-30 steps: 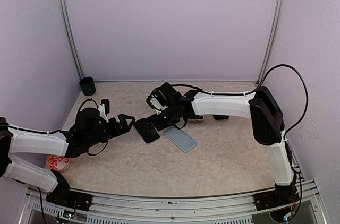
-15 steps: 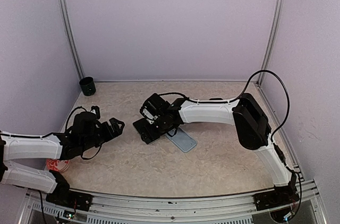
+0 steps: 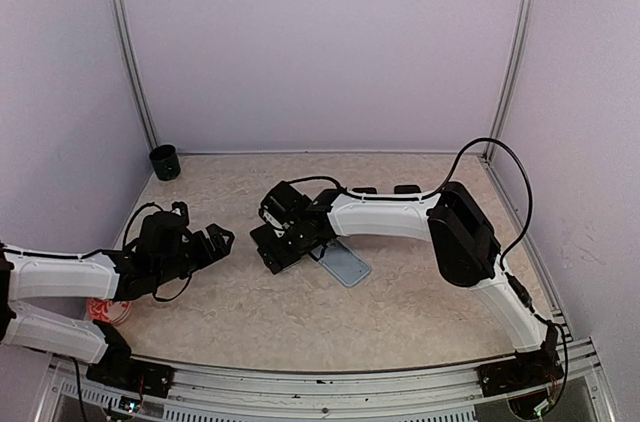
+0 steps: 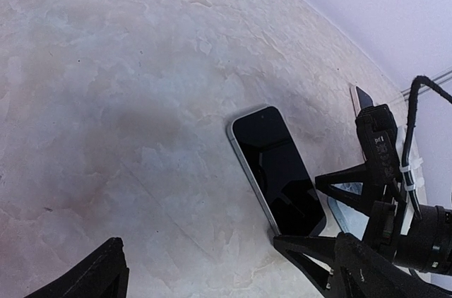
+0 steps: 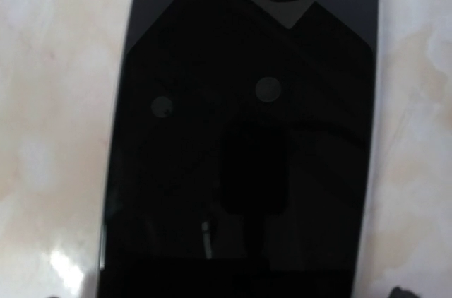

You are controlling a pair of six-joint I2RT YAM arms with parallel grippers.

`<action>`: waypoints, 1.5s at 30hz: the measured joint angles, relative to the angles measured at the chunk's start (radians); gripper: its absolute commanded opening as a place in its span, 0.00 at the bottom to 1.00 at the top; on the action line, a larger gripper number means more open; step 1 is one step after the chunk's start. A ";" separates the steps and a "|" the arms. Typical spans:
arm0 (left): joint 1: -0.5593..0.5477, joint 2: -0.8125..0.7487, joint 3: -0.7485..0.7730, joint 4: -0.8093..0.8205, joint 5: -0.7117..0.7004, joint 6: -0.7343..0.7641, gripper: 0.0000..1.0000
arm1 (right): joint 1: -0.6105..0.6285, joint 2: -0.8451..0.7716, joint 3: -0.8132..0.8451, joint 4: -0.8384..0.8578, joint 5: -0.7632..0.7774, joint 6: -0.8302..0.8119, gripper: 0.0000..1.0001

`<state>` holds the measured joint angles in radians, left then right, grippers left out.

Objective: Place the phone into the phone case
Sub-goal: Pick up the phone at the center of the board.

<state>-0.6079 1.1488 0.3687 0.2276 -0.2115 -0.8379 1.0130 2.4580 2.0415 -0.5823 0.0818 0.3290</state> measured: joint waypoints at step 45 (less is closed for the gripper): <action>0.093 0.016 -0.045 0.008 0.077 -0.093 0.99 | 0.032 -0.174 -0.351 0.249 0.058 -0.129 0.69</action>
<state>-0.5144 1.1652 0.3233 0.2356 -0.1345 -0.9306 1.0451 2.2845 1.6905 -0.3332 0.1398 0.2001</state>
